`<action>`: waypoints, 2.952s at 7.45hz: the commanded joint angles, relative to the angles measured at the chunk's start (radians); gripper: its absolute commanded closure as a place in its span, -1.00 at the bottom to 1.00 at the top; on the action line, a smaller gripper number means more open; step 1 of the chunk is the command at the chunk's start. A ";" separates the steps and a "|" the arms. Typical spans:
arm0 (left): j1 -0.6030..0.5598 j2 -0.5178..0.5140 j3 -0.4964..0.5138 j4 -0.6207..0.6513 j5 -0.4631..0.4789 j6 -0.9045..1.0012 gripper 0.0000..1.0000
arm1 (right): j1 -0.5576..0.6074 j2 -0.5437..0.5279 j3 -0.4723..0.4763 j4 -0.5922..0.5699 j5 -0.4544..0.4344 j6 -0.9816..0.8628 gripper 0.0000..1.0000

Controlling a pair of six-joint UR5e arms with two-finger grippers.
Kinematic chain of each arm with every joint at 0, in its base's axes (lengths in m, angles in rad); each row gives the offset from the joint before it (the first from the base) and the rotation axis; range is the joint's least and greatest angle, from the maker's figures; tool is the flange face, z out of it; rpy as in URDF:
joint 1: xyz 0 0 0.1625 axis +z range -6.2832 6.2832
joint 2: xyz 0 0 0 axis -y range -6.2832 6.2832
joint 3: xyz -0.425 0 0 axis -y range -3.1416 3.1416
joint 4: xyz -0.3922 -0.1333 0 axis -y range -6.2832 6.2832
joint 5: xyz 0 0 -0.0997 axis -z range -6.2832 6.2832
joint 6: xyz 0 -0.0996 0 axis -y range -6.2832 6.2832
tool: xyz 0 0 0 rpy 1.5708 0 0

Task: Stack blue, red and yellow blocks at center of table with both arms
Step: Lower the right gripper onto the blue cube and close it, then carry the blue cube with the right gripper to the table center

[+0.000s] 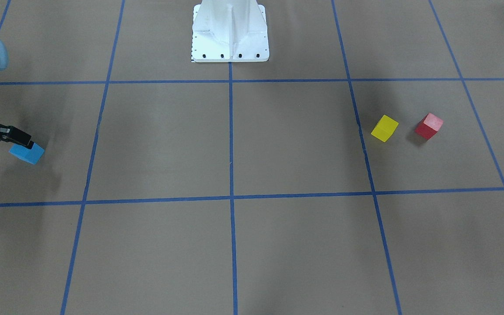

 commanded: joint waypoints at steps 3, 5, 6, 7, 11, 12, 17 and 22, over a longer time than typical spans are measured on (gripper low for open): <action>0.000 0.001 0.004 -0.011 0.000 0.000 -1.00 | -0.026 -0.001 -0.039 -0.001 -0.020 0.006 -0.97; 0.000 0.001 0.004 -0.013 0.000 0.000 -1.00 | -0.038 0.011 -0.060 -0.001 -0.039 0.006 -0.94; 0.000 0.001 0.004 -0.013 0.000 0.000 -1.00 | -0.048 0.029 -0.070 -0.004 -0.043 0.006 -0.85; 0.000 0.001 0.003 -0.013 0.000 0.000 -1.00 | -0.048 0.033 -0.074 -0.003 -0.045 0.011 -0.56; 0.000 0.002 0.001 -0.013 0.000 -0.001 -1.00 | -0.045 0.042 0.002 -0.004 -0.046 0.055 1.00; 0.000 0.002 0.003 -0.013 0.000 0.002 -1.00 | -0.045 0.081 0.052 -0.015 -0.049 0.055 1.00; 0.000 0.007 0.012 -0.007 0.000 0.006 -1.00 | -0.207 0.753 -0.256 -0.293 -0.224 0.028 1.00; 0.000 0.005 0.021 -0.010 -0.002 0.009 -1.00 | -0.377 1.016 -0.501 -0.290 -0.273 0.022 1.00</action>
